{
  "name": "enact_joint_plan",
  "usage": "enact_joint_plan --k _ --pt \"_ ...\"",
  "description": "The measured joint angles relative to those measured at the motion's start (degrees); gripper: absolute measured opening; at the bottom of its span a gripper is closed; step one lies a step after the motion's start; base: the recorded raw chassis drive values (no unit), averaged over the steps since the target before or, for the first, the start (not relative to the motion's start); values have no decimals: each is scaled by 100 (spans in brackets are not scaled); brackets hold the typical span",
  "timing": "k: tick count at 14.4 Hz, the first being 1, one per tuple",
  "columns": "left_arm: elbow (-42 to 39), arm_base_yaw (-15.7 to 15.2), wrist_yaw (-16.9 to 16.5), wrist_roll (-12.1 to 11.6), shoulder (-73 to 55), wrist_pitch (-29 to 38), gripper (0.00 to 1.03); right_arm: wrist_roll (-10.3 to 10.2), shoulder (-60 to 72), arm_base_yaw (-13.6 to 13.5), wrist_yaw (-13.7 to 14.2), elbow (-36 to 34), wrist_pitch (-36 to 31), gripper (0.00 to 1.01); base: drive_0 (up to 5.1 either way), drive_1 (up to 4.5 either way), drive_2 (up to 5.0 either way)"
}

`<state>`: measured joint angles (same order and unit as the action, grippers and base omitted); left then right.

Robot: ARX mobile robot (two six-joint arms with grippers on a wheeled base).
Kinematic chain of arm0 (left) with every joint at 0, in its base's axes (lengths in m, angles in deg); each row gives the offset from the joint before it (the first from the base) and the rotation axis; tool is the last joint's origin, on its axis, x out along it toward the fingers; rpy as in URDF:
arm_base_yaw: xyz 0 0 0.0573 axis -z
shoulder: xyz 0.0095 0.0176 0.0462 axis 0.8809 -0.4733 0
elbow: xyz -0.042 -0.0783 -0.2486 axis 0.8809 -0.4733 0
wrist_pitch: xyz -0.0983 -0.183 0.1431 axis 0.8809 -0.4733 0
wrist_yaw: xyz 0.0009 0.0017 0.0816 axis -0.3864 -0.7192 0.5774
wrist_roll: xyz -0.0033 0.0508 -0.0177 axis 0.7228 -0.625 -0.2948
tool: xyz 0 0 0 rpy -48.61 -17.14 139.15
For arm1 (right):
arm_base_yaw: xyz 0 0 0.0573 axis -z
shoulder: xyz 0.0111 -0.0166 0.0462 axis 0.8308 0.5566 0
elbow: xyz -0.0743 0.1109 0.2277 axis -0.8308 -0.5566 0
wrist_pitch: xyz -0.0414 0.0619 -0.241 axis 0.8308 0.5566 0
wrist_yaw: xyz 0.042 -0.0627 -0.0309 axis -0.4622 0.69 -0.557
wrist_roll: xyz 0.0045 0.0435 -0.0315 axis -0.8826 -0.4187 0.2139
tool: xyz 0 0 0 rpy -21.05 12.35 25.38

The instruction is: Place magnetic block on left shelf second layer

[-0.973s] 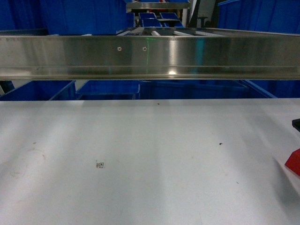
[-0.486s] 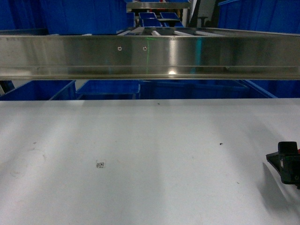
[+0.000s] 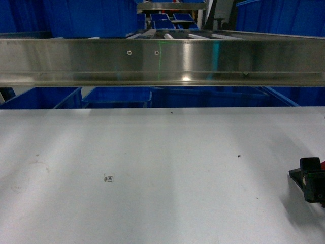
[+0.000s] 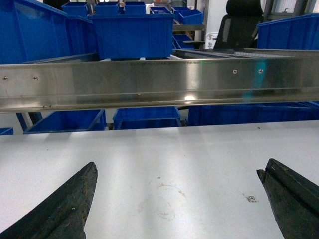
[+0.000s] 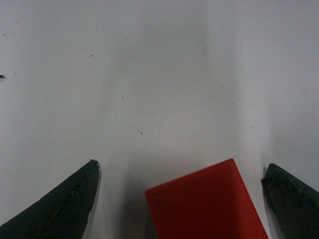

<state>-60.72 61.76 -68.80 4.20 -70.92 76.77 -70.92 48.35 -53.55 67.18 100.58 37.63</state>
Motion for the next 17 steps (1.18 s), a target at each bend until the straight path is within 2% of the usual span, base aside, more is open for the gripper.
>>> enact_joint_plan --k 1,2,3,4,5,6,9,11,14,17 --pt "0 0 -2 2 0 0 98 9 15 0 2 0 -7 98 0 0 0" --pt "0 0 0 0 0 0 98 33 44 0 59 0 -7 86 0 0 0" --pt "0 0 -2 2 0 0 98 52 42 4 70 2 81 71 0 0 0" --pt "0 0 -2 0 0 0 98 68 28 4 70 13 168 60 0 0 0" --pt "0 0 0 2 0 0 98 101 15 7 57 22 240 44 0 0 0" --pt "0 0 0 2 0 0 98 155 -9 7 44 22 267 36 0 0 0" --pt "0 0 -2 0 0 0 98 162 -101 -17 17 22 348 34 0 0 0" --pt "0 0 -2 0 0 0 98 -72 -415 -271 15 -31 540 34 0 0 0" --pt "0 0 -2 2 0 0 98 -240 -1725 -702 105 -39 684 34 0 0 0" --pt "0 0 -2 2 0 0 98 -330 -3014 -769 214 -50 1187 33 0 0 0"
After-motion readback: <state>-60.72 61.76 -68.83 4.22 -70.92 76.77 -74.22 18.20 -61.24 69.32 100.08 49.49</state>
